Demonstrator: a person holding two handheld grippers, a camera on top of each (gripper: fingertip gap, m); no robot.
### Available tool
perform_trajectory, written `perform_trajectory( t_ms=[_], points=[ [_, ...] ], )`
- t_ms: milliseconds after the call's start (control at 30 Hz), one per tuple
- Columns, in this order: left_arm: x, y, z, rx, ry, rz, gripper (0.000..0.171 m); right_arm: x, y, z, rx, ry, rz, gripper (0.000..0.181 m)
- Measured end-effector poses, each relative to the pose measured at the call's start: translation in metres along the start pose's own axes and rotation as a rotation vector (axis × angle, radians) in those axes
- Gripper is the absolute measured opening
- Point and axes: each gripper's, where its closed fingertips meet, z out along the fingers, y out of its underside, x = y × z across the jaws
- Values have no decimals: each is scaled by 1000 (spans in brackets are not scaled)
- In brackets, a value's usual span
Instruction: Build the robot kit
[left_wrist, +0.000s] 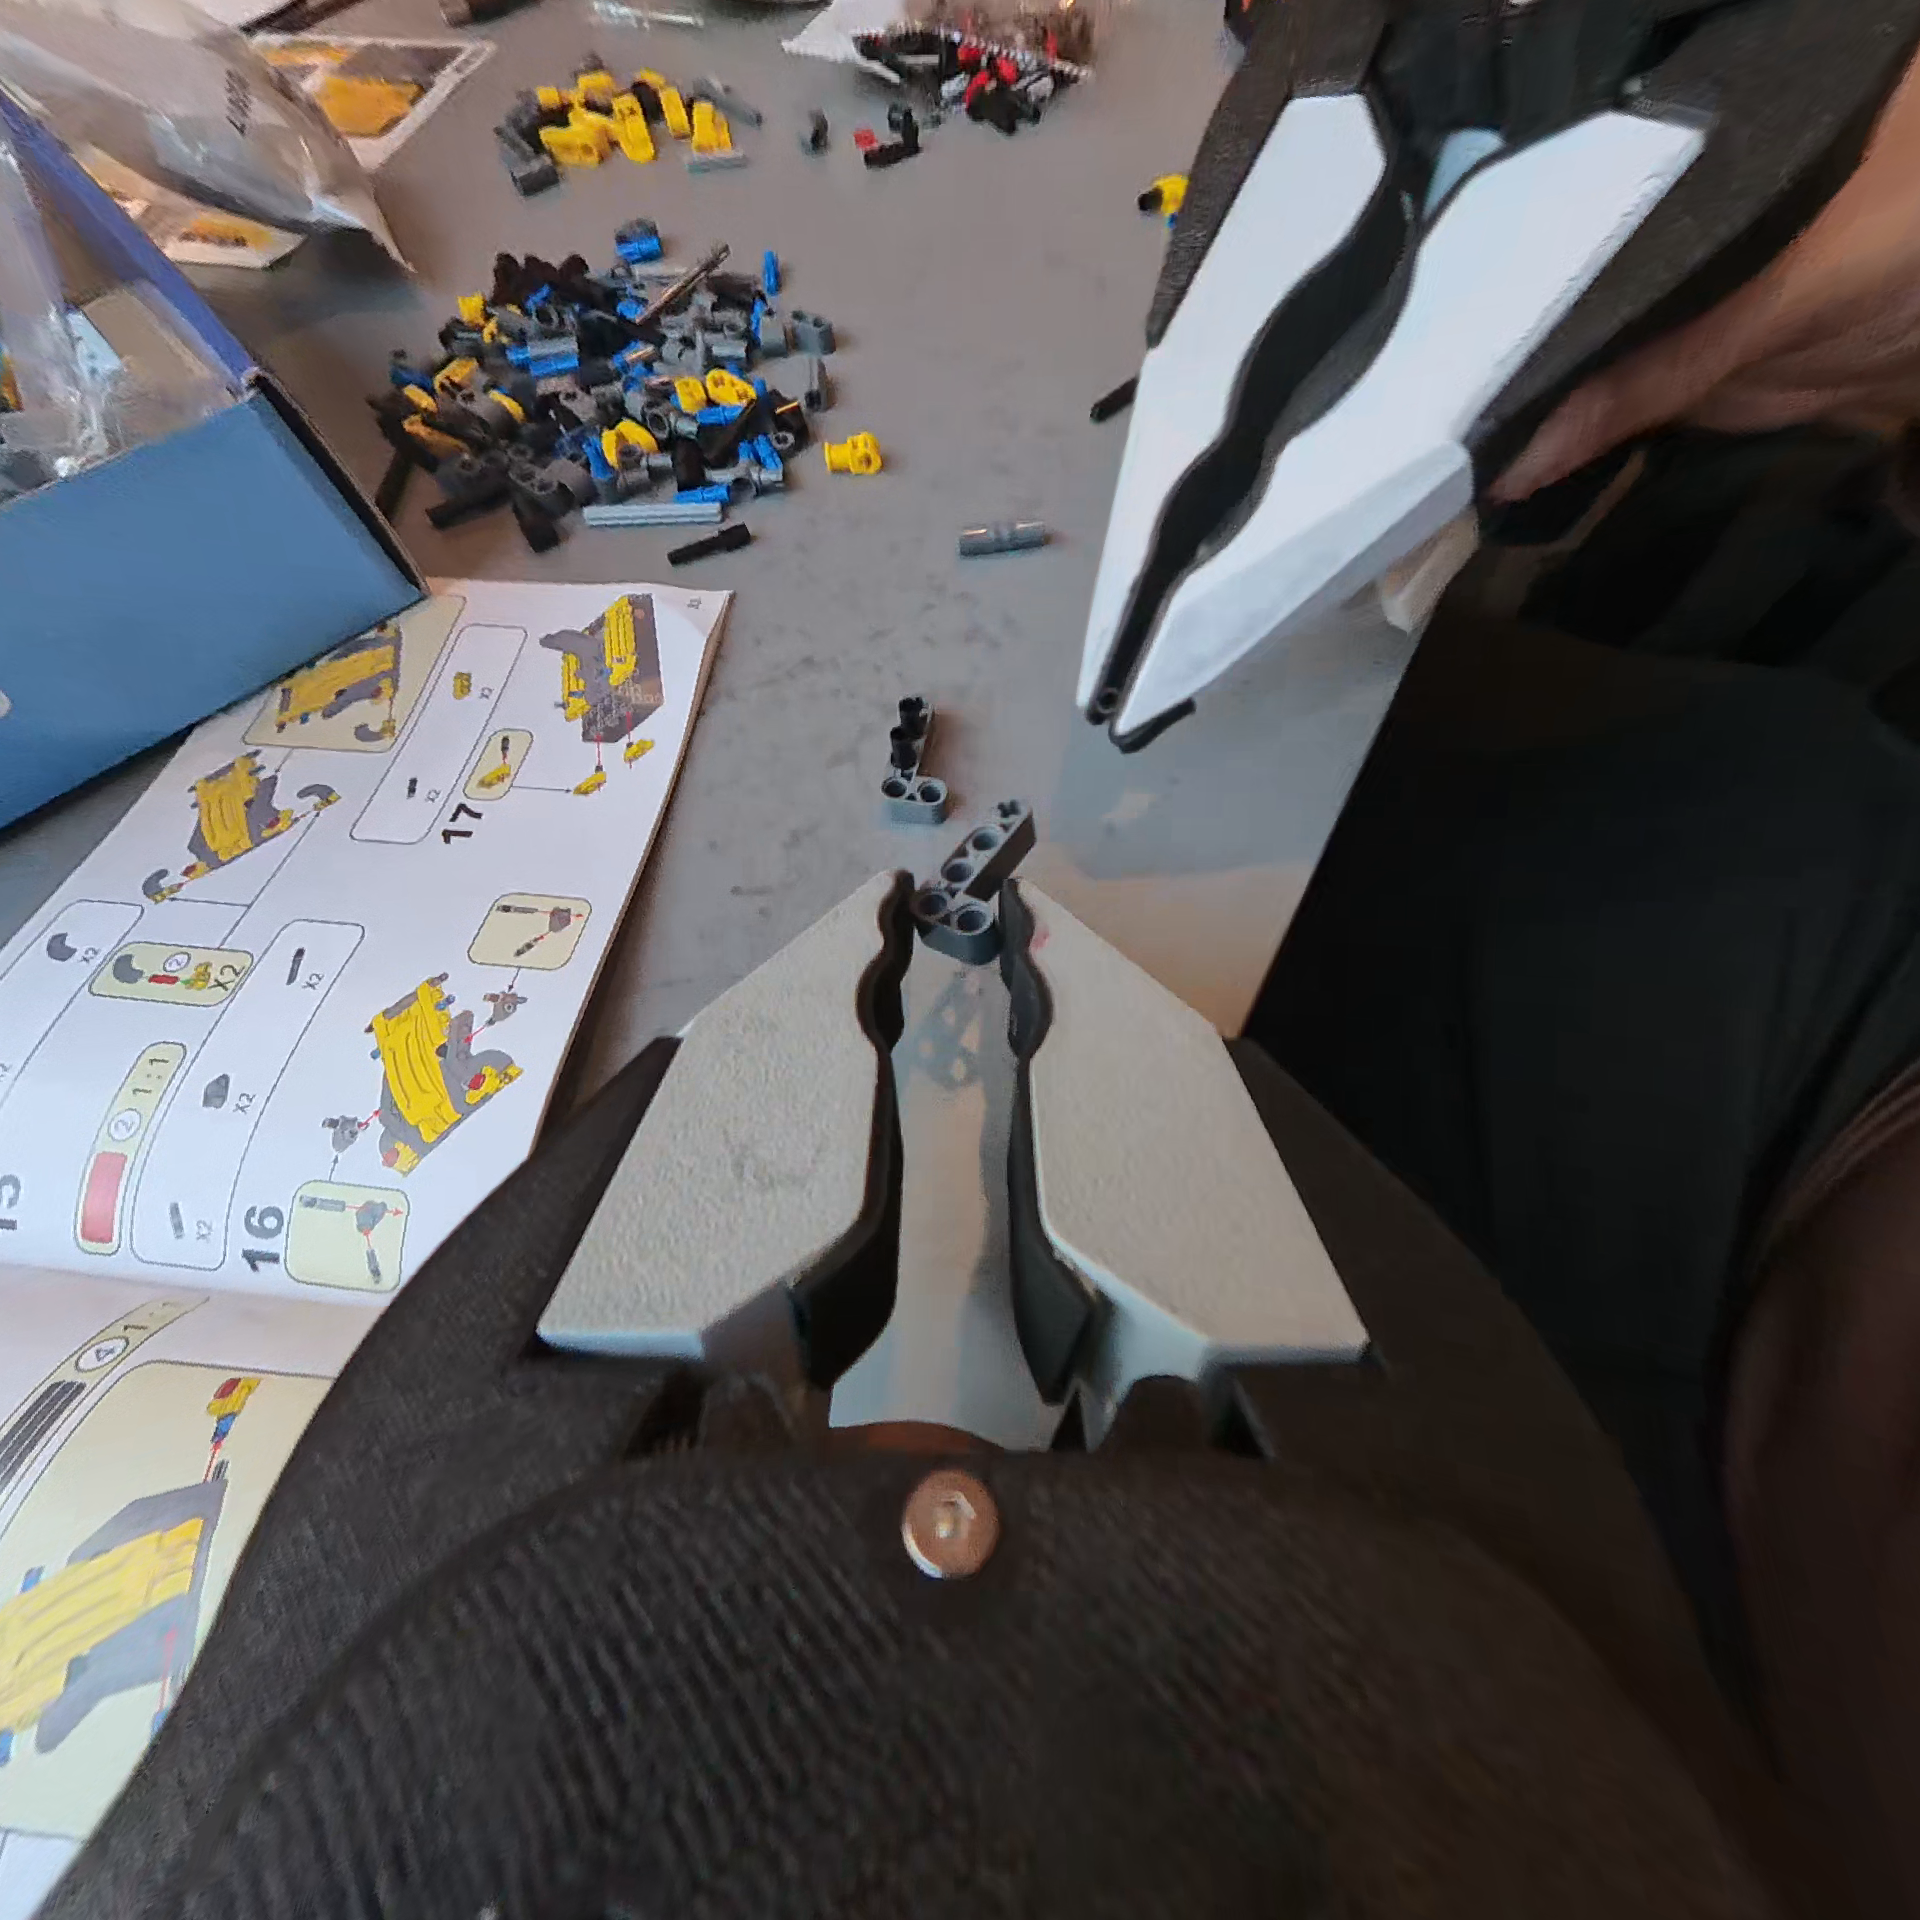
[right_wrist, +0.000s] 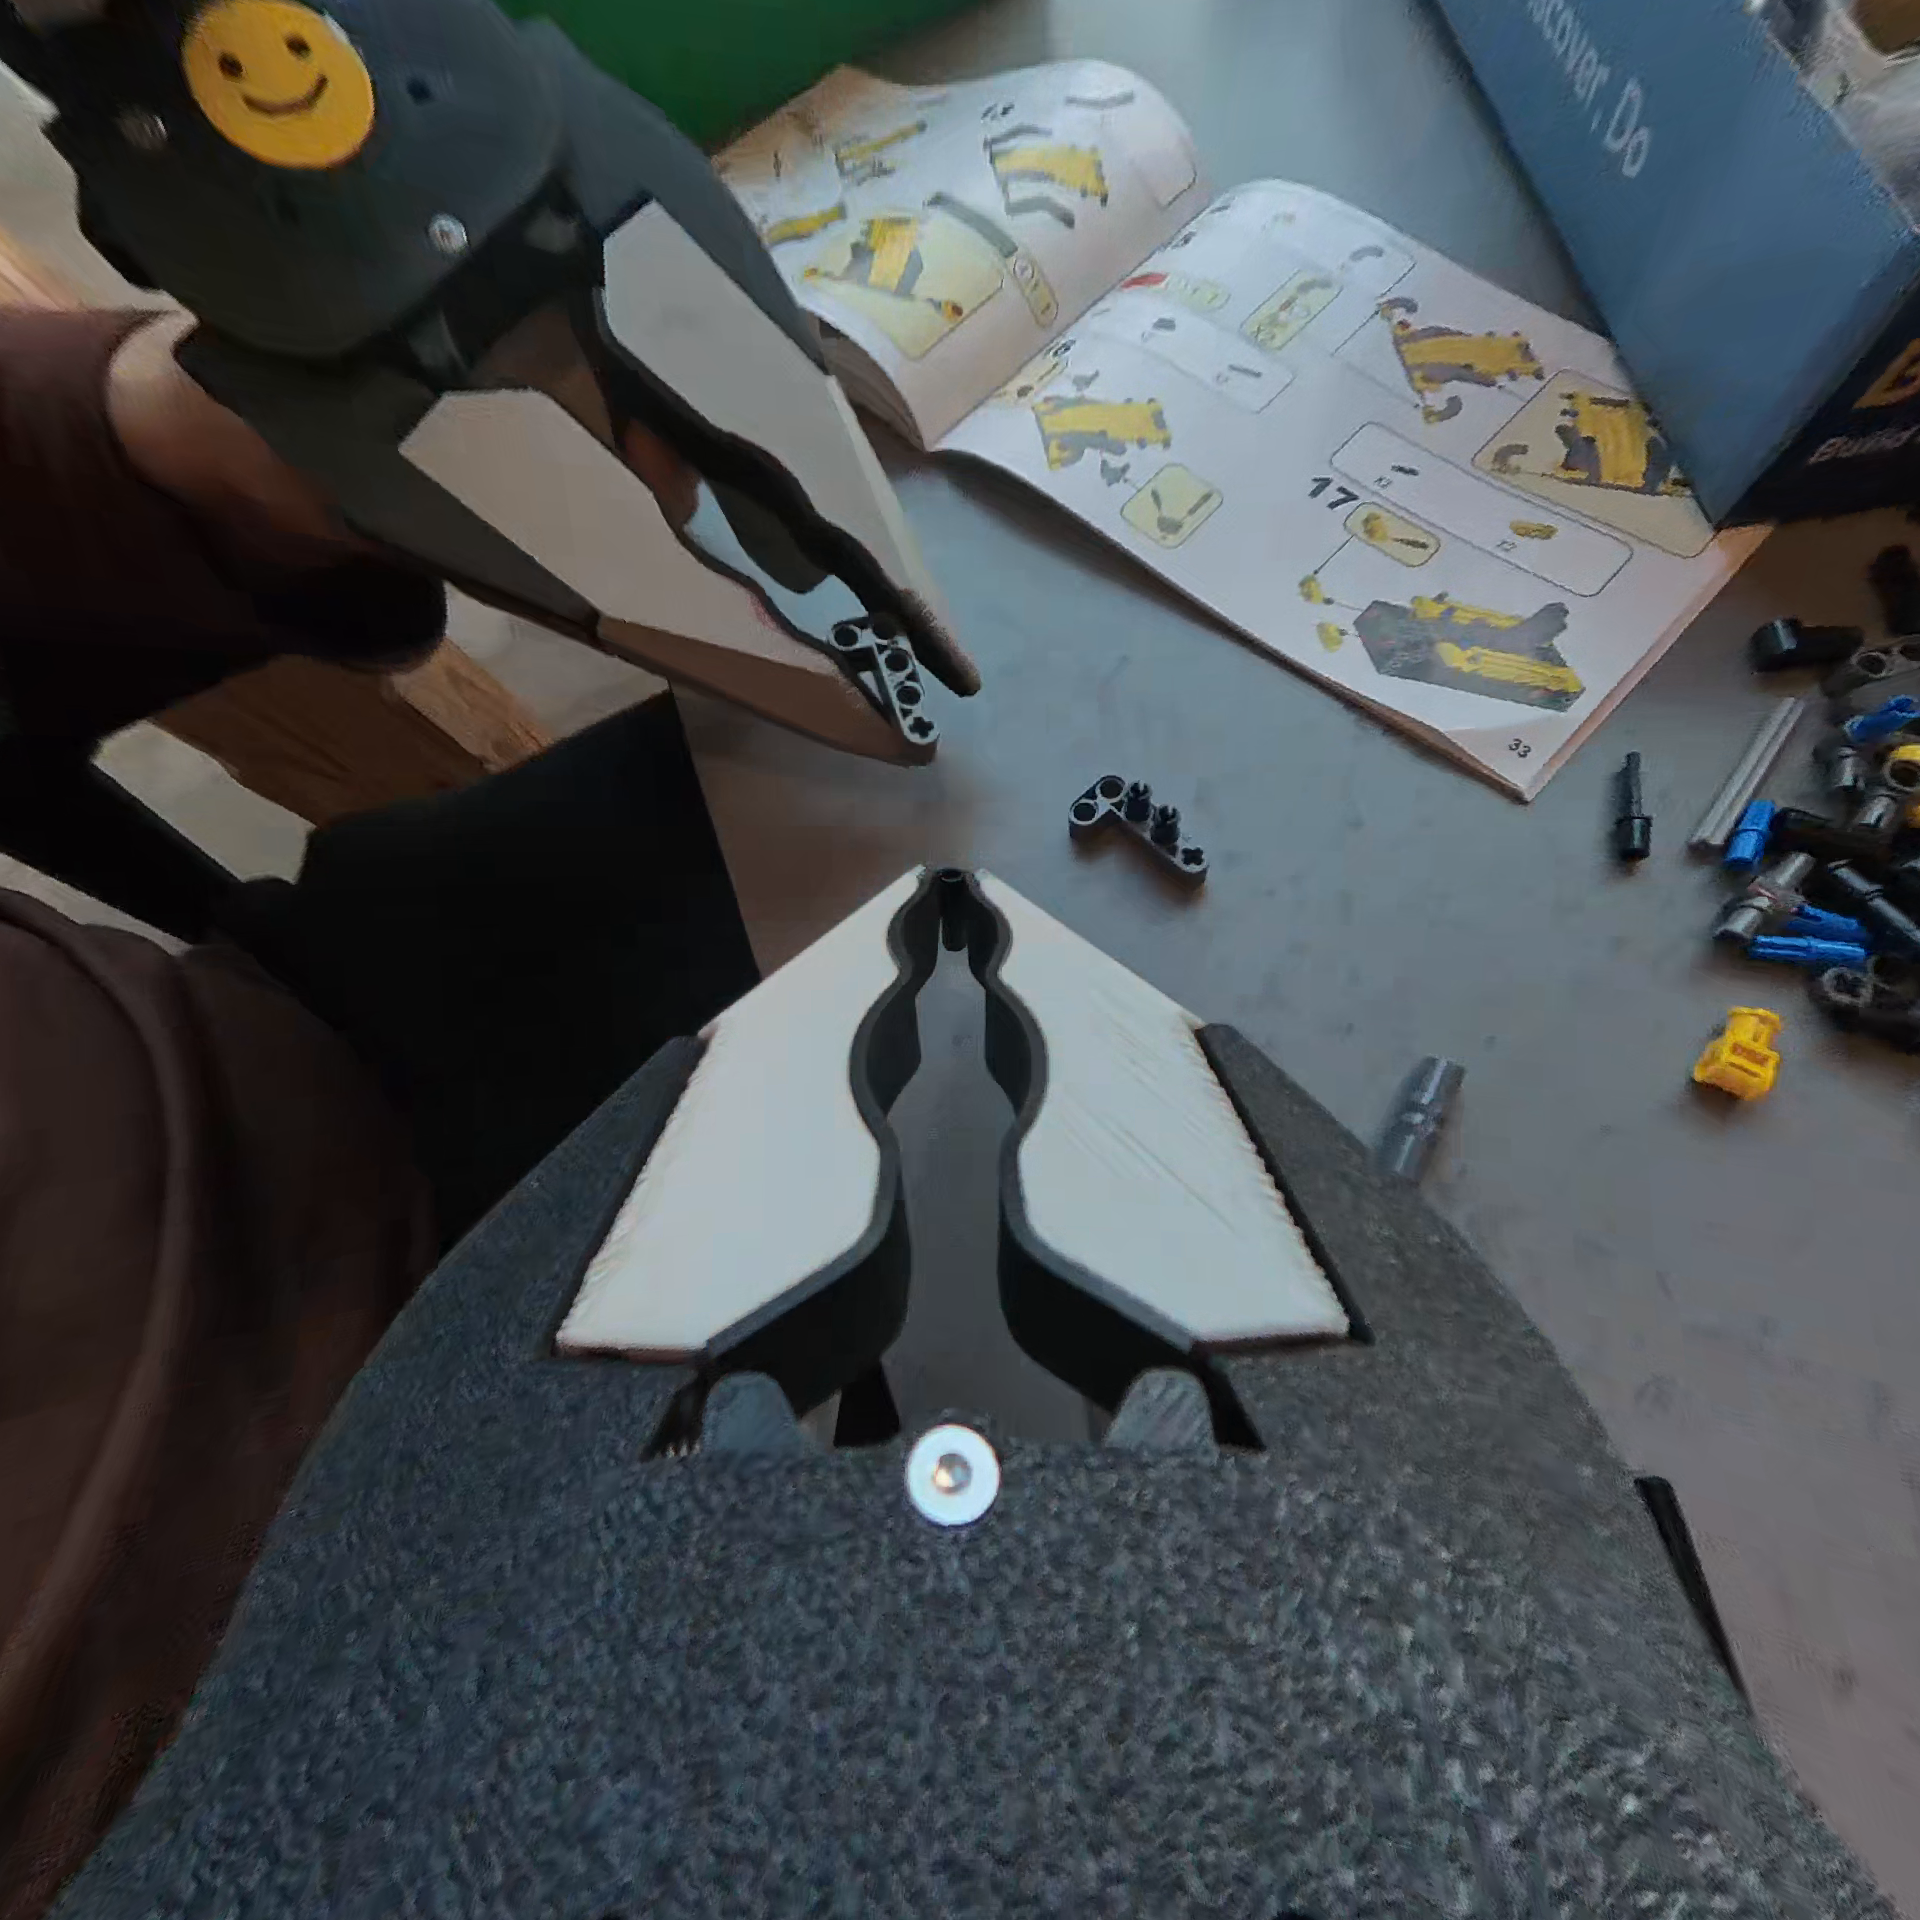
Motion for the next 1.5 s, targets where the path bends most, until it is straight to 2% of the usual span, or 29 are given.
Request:
perform_trajectory(
  t_ms=[133, 367, 567, 700, 867, 1033, 1167, 1233, 1367, 1500],
  points=[
    [1, 0, 0, 5, -8, 15, 13, 2, 13, 6, -71, 68, -98, 4],
    [5, 5, 4, -28, -61, 115, 13, 12, 27, 5, -150, 133, -145, 7],
    [0, 6, 5, -42, -75, 72, 13, 13, 23, 3, -117, 129, -137, 20],
    [-4, 5, 4, -25, -50, -16, 13, 12, 18, 0, -79, 124, -151, 22],
    [-2, 5, 4, -29, -35, -16, 13, 14, 11, 0, -51, 171, -224, 26],
    [4, 4, 5, -35, 57, -172, 13, 10, 5, 3, -46, 237, -367, 27],
    [22, 3, 8, -42, 262, -391, 13, 1, -4, 4, -19, 269, -487, 27],
    [29, 0, 7, -22, 335, -463, 12, -6, -6, 5, -22, 269, -554, 22],
    [30, -1, 7, -22, 365, -493, 13, -12, -5, 6, -34, 285, -640, 12],
    [35, 0, 5, -37, 402, -493, 13, -18, -5, 5, -32, 255, -675, 11]
  ],
)
